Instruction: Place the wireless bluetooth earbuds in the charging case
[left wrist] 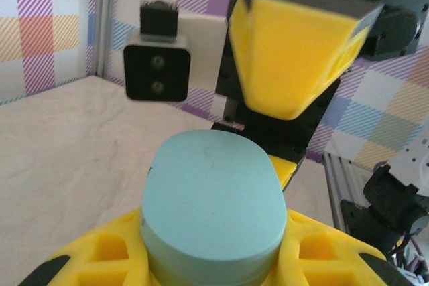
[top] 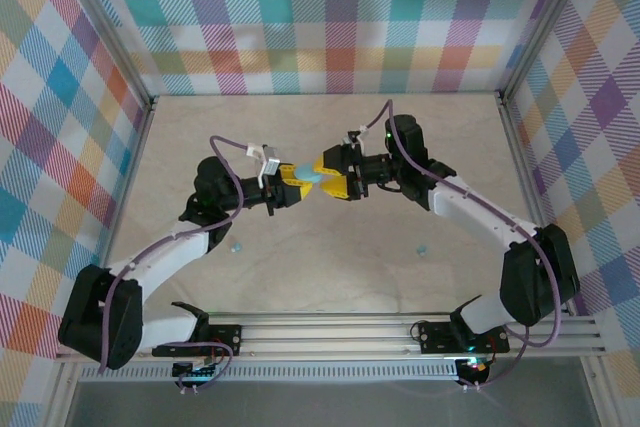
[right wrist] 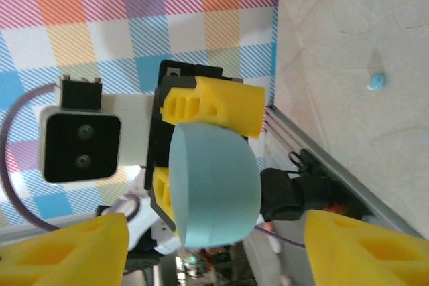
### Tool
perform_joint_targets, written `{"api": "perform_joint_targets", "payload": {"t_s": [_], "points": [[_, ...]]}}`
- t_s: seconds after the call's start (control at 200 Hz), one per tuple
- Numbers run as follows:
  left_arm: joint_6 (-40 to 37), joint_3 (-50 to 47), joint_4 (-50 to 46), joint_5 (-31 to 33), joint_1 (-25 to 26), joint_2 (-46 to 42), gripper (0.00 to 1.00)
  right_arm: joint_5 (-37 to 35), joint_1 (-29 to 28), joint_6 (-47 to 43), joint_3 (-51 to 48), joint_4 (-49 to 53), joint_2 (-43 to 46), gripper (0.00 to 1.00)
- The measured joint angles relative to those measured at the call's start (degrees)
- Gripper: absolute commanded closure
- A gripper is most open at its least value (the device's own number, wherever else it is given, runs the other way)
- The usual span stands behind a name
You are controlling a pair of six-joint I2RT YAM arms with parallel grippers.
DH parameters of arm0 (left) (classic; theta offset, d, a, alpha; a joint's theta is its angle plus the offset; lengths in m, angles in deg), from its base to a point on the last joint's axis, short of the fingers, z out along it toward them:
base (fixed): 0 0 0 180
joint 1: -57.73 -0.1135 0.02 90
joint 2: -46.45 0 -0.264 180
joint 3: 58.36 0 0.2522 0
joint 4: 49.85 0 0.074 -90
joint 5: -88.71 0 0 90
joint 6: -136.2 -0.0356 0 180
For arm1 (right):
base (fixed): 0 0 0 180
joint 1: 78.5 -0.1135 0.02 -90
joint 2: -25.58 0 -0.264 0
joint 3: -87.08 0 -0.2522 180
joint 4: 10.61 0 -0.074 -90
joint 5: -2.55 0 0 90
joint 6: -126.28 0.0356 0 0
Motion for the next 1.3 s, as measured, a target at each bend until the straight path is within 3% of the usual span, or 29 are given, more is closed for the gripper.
{"api": "perform_joint_targets", "payload": {"t_s": [0.18,0.36,0.665,0.905,1.3], "points": [[-3.98,1.33,-9.44,1.18,-0.02,-5.88,0.91,-2.58,1.49,-17.27,8.79,13.27,0.31,0.25],[-7.39,2.16,-17.79,1.62,-0.02,-9.86,0.93,-9.88,1.22,-34.8,13.62,23.37,2.91,0.28],[-9.09,2.23,-22.51,1.88,-0.02,-10.64,0.96,-27.08,-8.87,-59.17,13.64,35.6,6.38,0.25],[-8.9,2.23,-22.71,1.07,-0.02,-10.64,0.98,-30.18,-11.23,-64.85,15.3,39.41,3.26,0.25],[-8.9,2.23,-22.69,0.72,-0.13,-11.13,1.0,-34.75,-11.74,-65.02,20.0,41.46,0.46,0.24]]}}
